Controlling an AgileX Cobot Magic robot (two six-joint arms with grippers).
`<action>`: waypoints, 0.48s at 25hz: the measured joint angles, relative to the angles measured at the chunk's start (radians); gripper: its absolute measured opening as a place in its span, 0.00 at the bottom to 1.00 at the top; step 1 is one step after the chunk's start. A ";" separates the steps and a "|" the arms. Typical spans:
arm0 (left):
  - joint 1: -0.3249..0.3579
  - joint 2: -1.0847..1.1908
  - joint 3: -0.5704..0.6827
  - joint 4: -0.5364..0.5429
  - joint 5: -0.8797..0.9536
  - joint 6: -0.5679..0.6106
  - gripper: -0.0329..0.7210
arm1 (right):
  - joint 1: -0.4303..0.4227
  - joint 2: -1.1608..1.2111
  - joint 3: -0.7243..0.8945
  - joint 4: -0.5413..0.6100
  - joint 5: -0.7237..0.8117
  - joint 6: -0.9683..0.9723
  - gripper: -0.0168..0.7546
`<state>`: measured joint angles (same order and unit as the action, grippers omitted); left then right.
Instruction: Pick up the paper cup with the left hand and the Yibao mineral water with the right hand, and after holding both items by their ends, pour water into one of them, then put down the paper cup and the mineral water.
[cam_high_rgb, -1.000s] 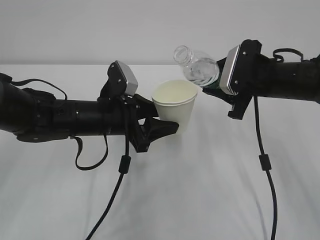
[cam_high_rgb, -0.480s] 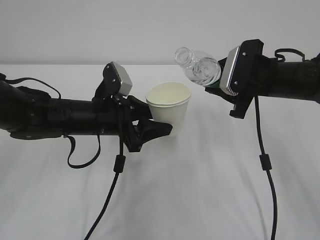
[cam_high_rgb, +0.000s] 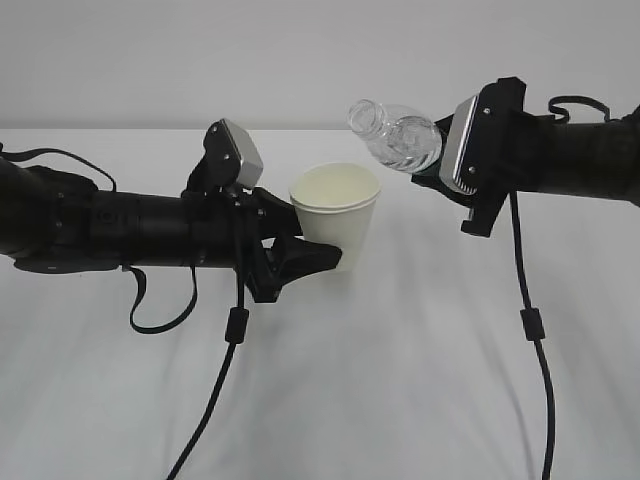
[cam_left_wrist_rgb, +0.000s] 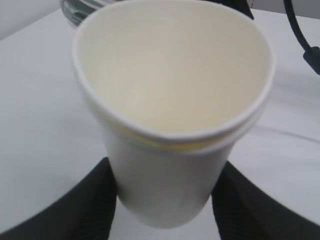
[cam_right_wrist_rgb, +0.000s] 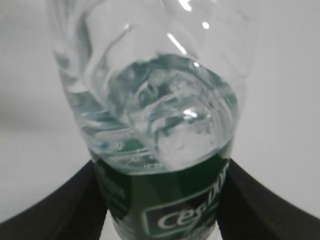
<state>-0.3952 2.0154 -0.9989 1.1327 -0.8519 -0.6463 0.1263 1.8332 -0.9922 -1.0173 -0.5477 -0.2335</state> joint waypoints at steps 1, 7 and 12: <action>0.000 0.000 0.000 0.003 0.000 0.000 0.58 | 0.000 0.000 -0.002 0.000 0.003 -0.002 0.61; 0.000 0.000 0.000 0.006 0.000 -0.009 0.58 | 0.000 0.000 -0.028 0.000 0.016 -0.009 0.61; 0.000 0.000 0.000 0.010 0.000 -0.009 0.58 | 0.000 0.000 -0.037 0.002 0.017 -0.022 0.61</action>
<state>-0.3952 2.0154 -0.9989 1.1426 -0.8519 -0.6552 0.1263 1.8332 -1.0294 -1.0149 -0.5310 -0.2556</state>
